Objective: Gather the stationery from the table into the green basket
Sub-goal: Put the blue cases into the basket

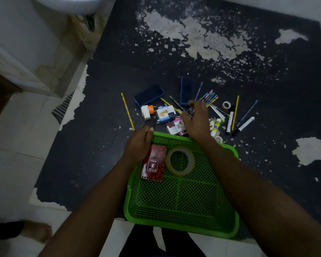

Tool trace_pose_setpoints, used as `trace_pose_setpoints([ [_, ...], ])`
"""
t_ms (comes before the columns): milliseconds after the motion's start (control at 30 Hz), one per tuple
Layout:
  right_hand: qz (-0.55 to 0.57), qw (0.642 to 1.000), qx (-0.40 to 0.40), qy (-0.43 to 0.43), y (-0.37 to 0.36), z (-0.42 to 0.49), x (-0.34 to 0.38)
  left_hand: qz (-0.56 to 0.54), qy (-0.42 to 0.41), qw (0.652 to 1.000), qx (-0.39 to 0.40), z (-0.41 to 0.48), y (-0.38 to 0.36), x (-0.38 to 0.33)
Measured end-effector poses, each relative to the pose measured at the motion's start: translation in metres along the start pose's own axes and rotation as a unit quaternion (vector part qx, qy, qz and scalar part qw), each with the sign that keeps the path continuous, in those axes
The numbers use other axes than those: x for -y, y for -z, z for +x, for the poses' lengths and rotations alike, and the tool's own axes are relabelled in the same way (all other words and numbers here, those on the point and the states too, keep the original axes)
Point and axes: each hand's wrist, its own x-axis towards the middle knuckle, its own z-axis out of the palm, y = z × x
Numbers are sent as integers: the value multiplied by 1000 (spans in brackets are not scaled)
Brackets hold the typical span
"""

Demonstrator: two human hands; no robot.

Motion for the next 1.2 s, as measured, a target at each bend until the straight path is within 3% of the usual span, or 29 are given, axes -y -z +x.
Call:
trace_pose_setpoints([
  [200, -29, 990, 51, -129, -27, 74, -23, 23, -18, 1000, -11, 0, 1, 0],
  [433, -31, 989, 17, -142, -41, 89, -20, 35, -5, 999, -13, -2, 0, 0],
  [533, 53, 987, -16, -149, -33, 85, -18, 35, -3, 999, -14, -3, 1, -2],
  [667, 231, 955, -37, -183, 1, 47, 3, 37, 7, 999, -16, -4, 3, -7],
  [767, 252, 956, -61, -140, 33, -5, 18, 38, -11, 999, -18, -4, 3, -4],
  [867, 189, 980, -8, -69, 70, -64, 12, 37, -22, 999, -19, -3, 1, 1],
  [1000, -4, 995, 99, -22, 109, -116, -19, 42, -17, 999, -14, 0, 0, 1],
  [1100, -206, 972, 114, -19, 127, -138, -29, 41, -17, 999, -13, 1, 0, 2],
  [1200, -301, 947, 111, -17, 129, -149, -40, 46, -26, 998, -17, 0, 0, 4],
])
